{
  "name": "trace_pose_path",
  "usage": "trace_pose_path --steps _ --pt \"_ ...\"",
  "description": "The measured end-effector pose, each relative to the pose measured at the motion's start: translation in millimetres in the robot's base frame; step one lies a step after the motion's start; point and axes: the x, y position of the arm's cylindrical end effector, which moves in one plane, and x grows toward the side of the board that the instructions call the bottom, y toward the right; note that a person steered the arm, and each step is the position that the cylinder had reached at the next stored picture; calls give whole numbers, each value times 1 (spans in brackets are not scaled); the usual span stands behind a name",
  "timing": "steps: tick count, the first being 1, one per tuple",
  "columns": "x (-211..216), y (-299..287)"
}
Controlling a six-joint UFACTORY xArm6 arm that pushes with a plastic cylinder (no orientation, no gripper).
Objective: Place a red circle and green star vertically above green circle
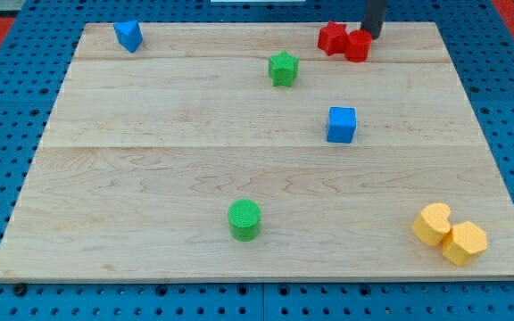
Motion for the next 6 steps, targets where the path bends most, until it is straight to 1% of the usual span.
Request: trace_pose_path --steps 1,2,3,4,5,6 --pt "62 -1" --pt "102 -15" --pt "103 27" --pt "72 59" --pt "57 18" --pt "55 -40"
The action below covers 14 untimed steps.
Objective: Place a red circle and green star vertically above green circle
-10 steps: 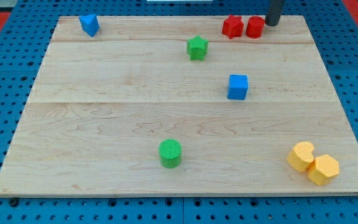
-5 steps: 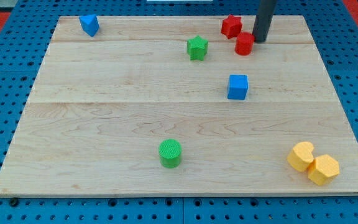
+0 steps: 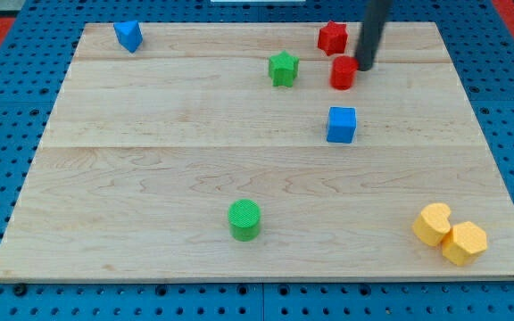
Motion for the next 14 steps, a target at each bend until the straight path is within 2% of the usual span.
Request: trace_pose_path --steps 1,2,3,4,6,8,9,10,11,12,13,14 --pt "36 -61" --pt "101 -118" --pt "115 -158" --pt "76 -124" --pt "50 -61" --pt "-25 -97" --pt "-48 -127" --pt "-48 -137" --pt "-69 -129" --pt "-86 -63" --pt "-82 -36" --pt "-80 -63"
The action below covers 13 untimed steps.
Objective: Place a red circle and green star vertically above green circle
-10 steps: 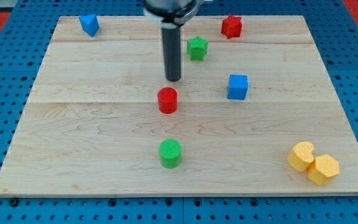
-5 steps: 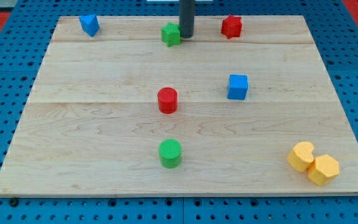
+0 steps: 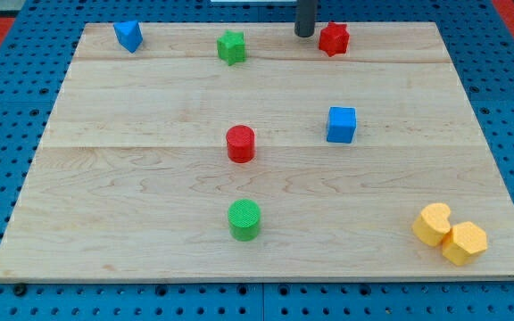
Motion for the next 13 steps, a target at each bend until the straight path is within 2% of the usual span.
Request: trace_pose_path --steps 1,3,4,5,6,7,8,9,10,11,12,13 --pt "17 1" --pt "28 66" --pt "43 80" --pt "93 44" --pt "107 -36" --pt "73 -82" --pt "63 -89" --pt "80 -106" --pt "63 -136" --pt "42 -124" --pt "42 -92" --pt "41 -96"
